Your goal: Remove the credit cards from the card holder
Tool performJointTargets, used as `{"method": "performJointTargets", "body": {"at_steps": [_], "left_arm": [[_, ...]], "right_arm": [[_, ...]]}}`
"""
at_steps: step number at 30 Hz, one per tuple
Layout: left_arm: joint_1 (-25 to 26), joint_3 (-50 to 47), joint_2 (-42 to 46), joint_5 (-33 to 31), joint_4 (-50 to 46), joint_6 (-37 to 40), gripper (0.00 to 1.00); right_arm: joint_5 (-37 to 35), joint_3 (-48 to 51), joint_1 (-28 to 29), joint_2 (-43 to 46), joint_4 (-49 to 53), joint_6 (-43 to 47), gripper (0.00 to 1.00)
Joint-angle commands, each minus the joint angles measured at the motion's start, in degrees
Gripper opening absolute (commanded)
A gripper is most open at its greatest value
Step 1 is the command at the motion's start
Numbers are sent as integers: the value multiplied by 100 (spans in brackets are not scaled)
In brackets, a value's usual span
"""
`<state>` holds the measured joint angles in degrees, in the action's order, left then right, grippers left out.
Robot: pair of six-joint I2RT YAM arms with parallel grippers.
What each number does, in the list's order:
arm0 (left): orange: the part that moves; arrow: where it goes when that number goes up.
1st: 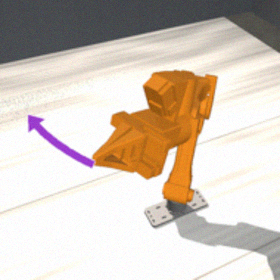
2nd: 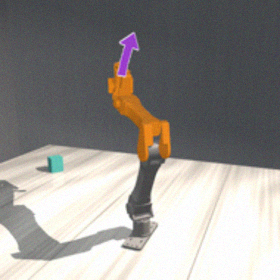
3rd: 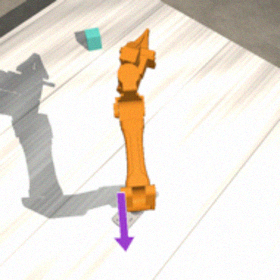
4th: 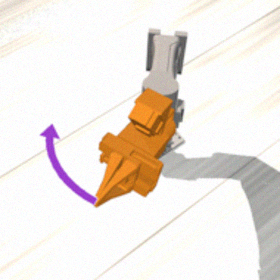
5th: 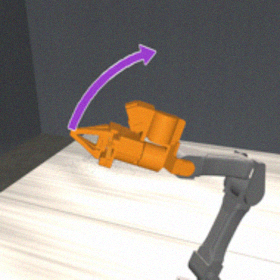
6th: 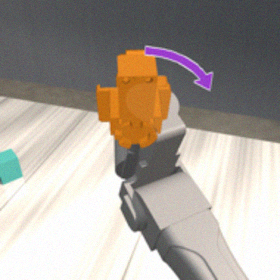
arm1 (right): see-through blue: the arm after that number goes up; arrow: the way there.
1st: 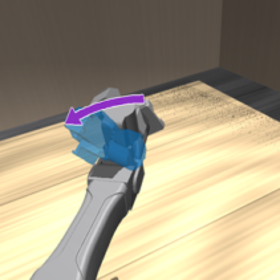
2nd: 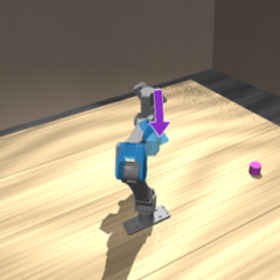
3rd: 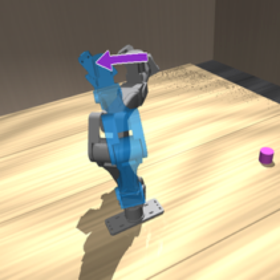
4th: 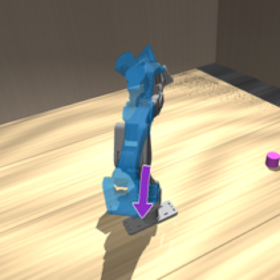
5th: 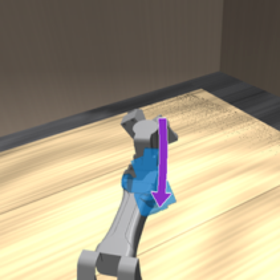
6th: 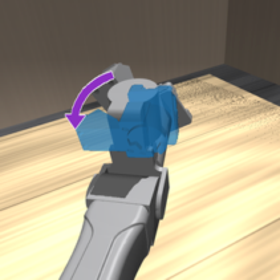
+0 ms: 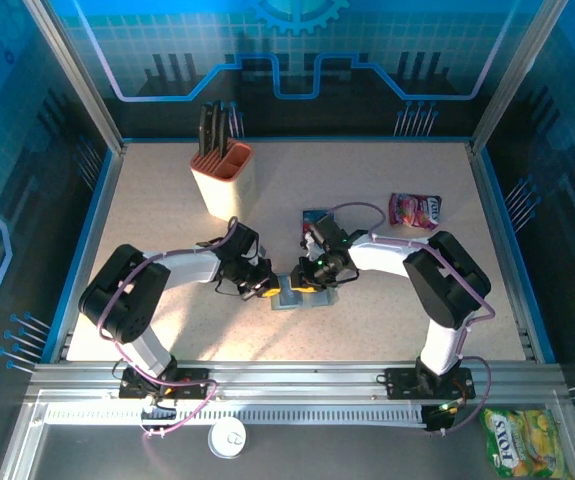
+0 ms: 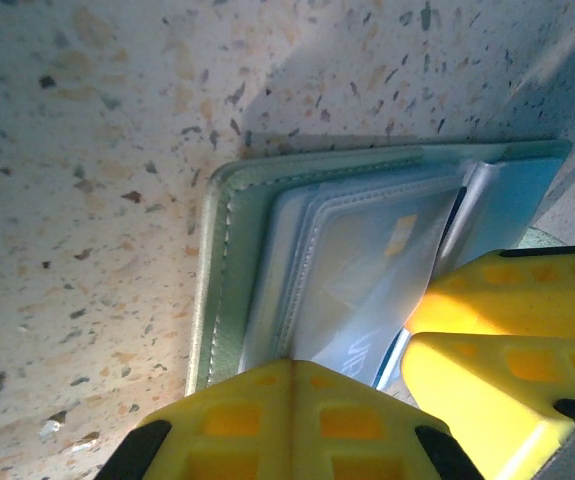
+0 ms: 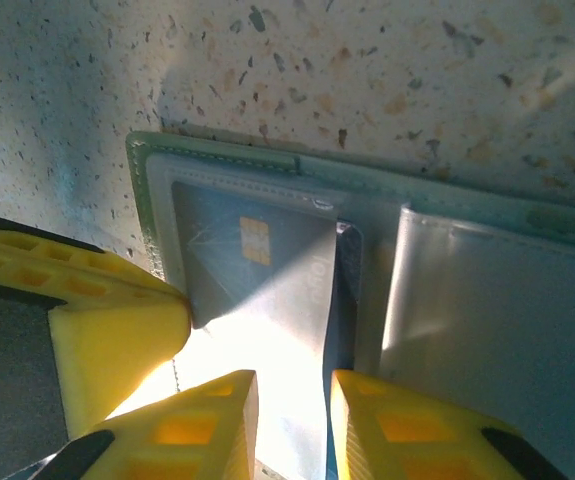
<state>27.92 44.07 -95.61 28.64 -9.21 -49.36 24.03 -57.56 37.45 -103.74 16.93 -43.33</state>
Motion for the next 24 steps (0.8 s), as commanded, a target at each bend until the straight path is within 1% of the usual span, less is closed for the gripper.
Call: {"method": "performJointTargets", "body": {"at_steps": [1,11,15,18,24], "left_arm": [[20,-69,-104,-175,-300,120,0],[19,-13,-129,-167,-327,129,0],[20,-9,-137,-167,-327,135,0],[15,5,-155,-157,-335,136,0],[13,73,-151,-164,-405,190,0]], "right_arm": [[63,-106,69,-114,71,97,25],[321,-15,69,-175,-269,0,24],[308,2,65,-187,-243,9,27],[138,-16,69,-168,-52,42,29],[-304,-161,77,-52,451,238,29]]}}
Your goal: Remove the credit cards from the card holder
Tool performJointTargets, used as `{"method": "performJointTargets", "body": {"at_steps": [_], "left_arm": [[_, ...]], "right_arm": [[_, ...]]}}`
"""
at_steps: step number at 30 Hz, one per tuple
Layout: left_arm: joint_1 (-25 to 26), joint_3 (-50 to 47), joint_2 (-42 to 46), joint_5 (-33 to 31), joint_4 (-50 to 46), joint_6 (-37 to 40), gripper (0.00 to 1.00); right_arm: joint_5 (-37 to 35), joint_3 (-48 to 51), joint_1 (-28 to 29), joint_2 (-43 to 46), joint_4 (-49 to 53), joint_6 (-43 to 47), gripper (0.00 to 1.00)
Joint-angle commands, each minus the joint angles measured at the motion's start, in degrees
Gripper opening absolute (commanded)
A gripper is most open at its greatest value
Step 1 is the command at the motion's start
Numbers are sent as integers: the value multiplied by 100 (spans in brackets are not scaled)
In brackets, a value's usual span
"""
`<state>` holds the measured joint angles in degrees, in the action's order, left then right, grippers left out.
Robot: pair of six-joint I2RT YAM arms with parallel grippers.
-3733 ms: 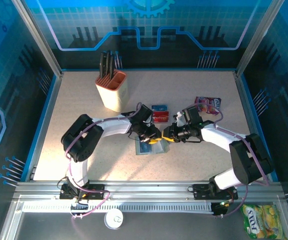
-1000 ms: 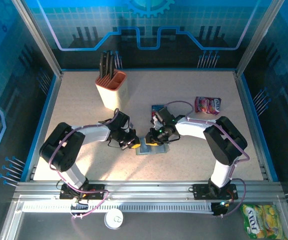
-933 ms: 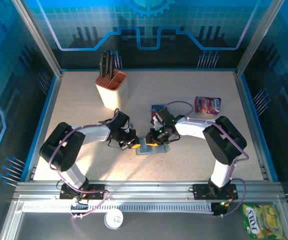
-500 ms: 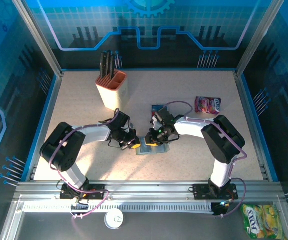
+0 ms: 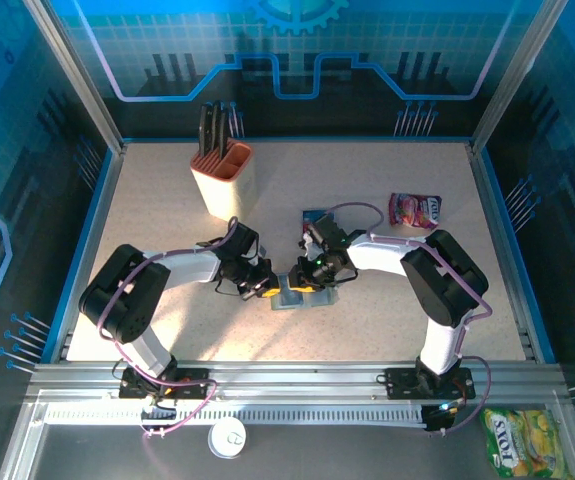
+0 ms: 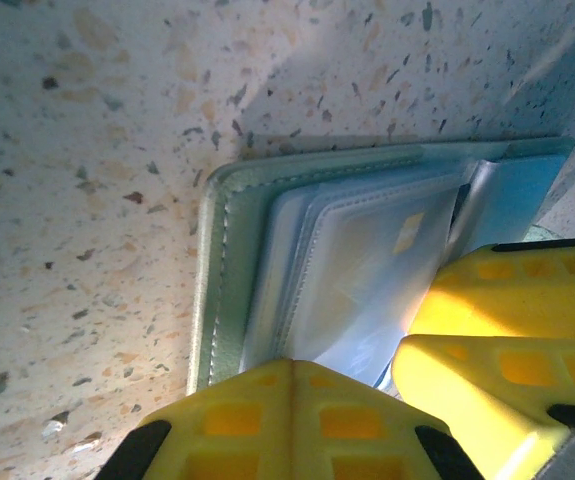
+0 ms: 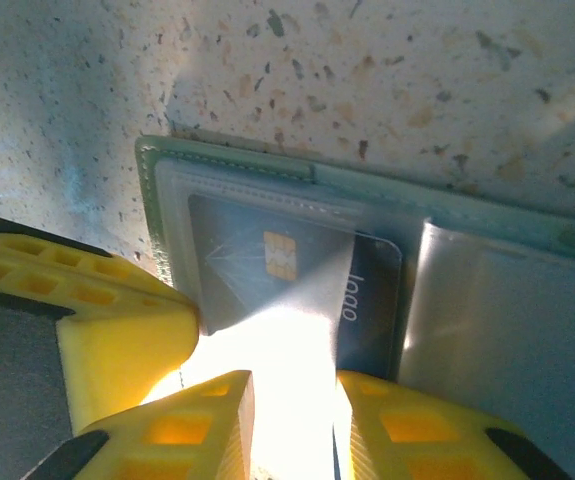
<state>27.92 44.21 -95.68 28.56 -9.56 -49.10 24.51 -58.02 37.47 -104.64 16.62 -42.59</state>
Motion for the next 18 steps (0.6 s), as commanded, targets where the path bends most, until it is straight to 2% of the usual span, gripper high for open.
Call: {"method": "performJointTargets", "body": {"at_steps": [1,18], "left_arm": [[19,64,-137,-155,-375,166,0],[41,460,132,-114,-702,219,0]], "right_arm": [[-399,-153,68,40,560,196,29],[-419,-250,71,336,695,243,29]]}}
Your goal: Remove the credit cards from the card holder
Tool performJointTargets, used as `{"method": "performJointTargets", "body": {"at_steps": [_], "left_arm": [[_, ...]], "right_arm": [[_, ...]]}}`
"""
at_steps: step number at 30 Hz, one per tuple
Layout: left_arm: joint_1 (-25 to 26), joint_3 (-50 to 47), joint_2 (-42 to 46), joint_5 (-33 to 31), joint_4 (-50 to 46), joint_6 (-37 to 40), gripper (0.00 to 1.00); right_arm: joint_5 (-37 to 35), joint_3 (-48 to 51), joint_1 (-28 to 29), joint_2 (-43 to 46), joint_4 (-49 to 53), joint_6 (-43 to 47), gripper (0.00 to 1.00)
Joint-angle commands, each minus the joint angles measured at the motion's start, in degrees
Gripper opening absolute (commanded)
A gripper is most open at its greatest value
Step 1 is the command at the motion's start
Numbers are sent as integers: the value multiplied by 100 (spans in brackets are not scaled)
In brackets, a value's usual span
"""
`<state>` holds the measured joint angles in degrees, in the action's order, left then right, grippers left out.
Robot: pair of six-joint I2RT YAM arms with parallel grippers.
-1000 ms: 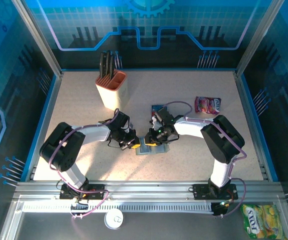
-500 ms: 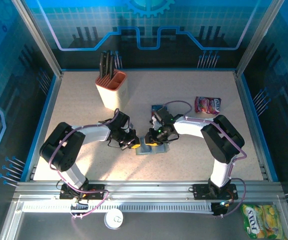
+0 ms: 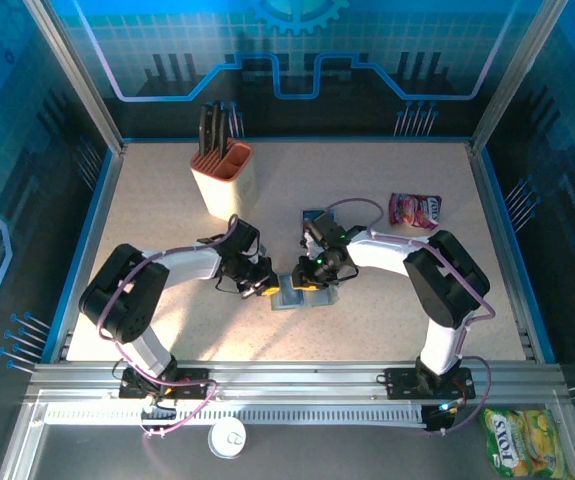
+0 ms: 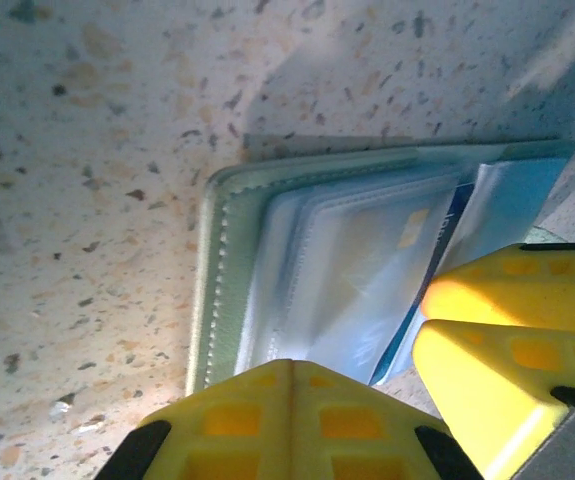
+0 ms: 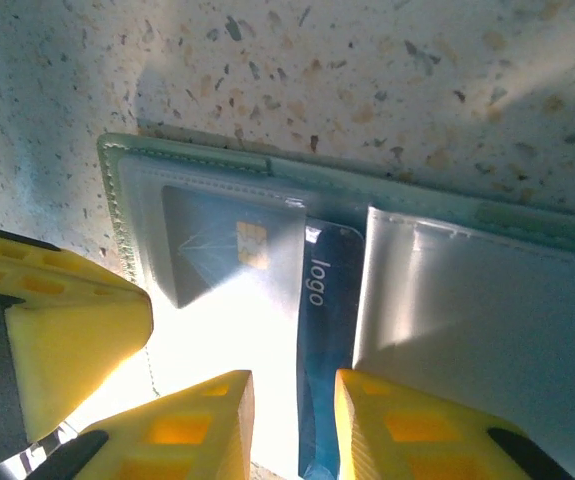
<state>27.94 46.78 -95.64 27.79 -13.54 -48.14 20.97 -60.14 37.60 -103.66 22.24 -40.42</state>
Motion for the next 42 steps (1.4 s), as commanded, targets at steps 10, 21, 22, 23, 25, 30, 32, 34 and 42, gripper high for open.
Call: {"method": "performJointTargets", "body": {"at_steps": [10,21,22,23,25,30,32,34,42], "left_arm": [[326,262,-38,-225,-398,55,0],[343,235,-185,-457,-551,137,0],[339,235,-205,-476,-574,147,0],[341,240,-227,-484,-586,155,0],[342,236,-258,-485,-597,156,0],[343,269,-301,-520,-671,173,0],[343,295,-320,-529,-710,182,0],[340,299,-332,-527,-722,191,0],[343,340,-395,-512,-771,190,0]], "right_arm": [[67,155,-77,329,-87,-34,29],[205,264,-138,216,-242,-44,29],[228,274,-139,194,-278,-59,29],[246,289,-152,173,-306,-62,29],[295,311,-163,118,-364,-79,30],[353,380,-192,8,-468,-97,30],[356,400,-192,-22,-484,-97,30],[344,406,-199,-35,-472,-86,30],[416,431,-207,-111,-531,-101,30]]}}
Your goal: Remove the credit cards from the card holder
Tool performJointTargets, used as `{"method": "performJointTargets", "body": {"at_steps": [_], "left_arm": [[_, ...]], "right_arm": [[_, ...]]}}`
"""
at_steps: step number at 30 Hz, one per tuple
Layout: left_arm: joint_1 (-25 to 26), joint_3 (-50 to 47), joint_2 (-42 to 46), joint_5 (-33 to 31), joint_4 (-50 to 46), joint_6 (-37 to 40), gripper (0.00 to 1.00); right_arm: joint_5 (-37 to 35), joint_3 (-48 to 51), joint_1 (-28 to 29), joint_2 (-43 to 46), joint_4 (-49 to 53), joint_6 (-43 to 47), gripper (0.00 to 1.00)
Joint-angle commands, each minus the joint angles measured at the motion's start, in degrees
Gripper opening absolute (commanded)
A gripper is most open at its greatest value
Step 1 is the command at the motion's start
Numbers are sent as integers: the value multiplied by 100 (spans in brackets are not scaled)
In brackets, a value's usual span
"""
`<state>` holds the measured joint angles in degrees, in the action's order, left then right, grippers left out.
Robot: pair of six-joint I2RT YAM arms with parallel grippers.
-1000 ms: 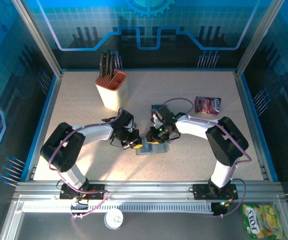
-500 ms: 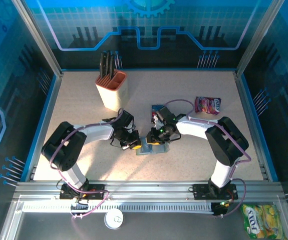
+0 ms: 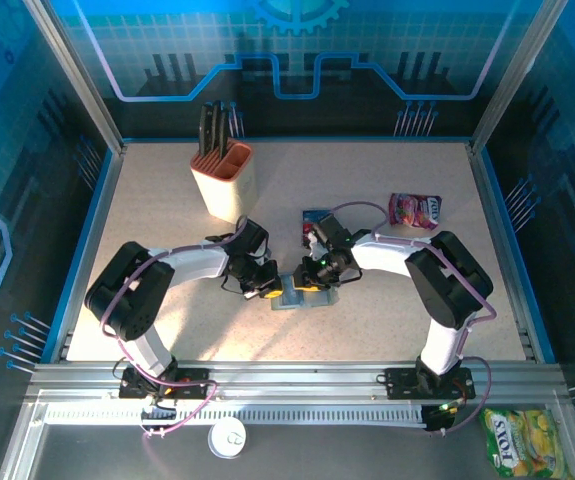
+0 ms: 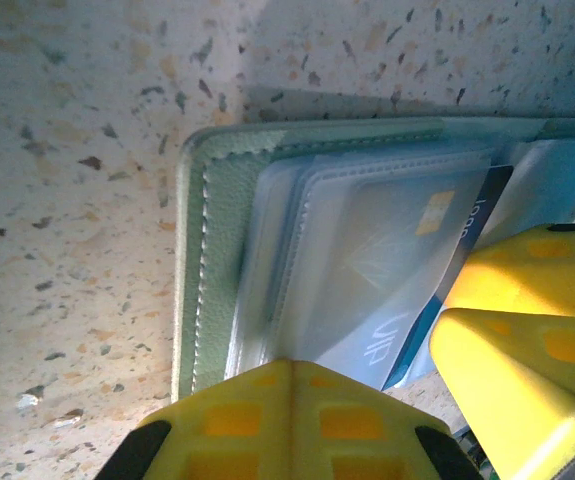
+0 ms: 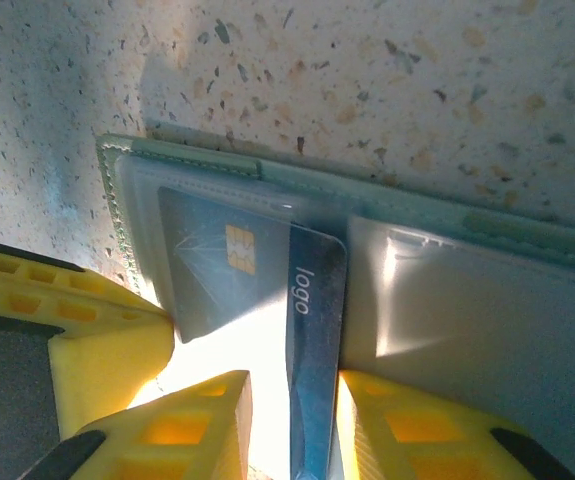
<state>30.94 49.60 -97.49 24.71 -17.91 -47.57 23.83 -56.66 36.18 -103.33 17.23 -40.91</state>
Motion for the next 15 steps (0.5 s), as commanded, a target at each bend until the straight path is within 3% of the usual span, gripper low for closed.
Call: {"method": "performJointTargets", "body": {"at_steps": [1,15], "left_arm": [[42,61,-233,-203,-338,138,0],[43,164,-352,-211,-529,240,0]], "right_arm": [[187,103,-71,-133,-97,-77,30],[623,427,-217,223,-804,-493,21]]}}
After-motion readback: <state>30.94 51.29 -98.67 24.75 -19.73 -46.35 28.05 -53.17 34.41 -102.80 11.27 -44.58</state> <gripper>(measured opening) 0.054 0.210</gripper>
